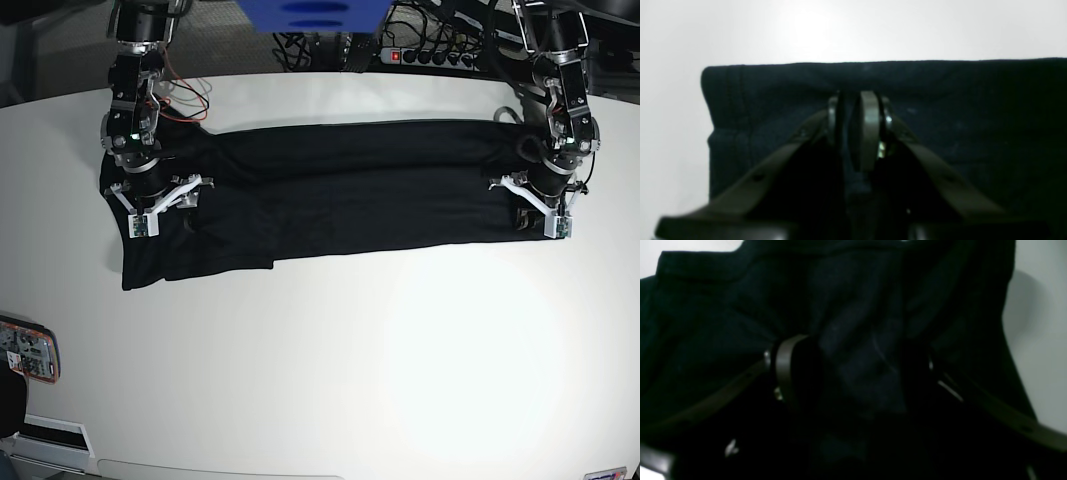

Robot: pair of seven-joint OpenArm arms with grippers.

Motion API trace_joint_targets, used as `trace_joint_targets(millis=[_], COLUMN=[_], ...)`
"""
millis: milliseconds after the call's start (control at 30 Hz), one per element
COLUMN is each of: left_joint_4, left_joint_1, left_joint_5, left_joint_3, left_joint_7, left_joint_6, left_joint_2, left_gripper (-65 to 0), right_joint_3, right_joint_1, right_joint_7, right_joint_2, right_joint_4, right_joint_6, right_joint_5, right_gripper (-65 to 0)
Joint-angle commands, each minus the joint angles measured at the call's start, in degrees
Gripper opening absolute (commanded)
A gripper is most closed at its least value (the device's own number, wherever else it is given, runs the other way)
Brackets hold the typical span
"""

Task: Fold the T-shirt properly
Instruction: 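Grasp the folded edge with both grippers and drag the strip flat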

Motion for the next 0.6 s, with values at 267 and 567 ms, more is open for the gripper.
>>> trace_joint_targets(millis=[267,567], left_joint_4=[-1.9,-16.6], left_joint_1=[-5.1,-15.9], left_joint_5=[3.1,3.0], left_joint_3=[5.3,12.9], left_joint_7=[6.6,6.1], left_joint_6=[1.3,1.3], left_joint_2=[-6.5,-6.7], left_gripper=[-57.1,-57.1], right_joint_3=[0.0,-0.1], right_joint_1=[7.6,9.2], right_joint_7=[-4.5,-4.5], right_joint_2=[0.2,0.2], right_joint_4=[-3.1,-7.9], right_joint_6=[-0.3,-0.3], right_joint_5=[-0.9,-0.9], right_gripper=[-25.6,-25.6])
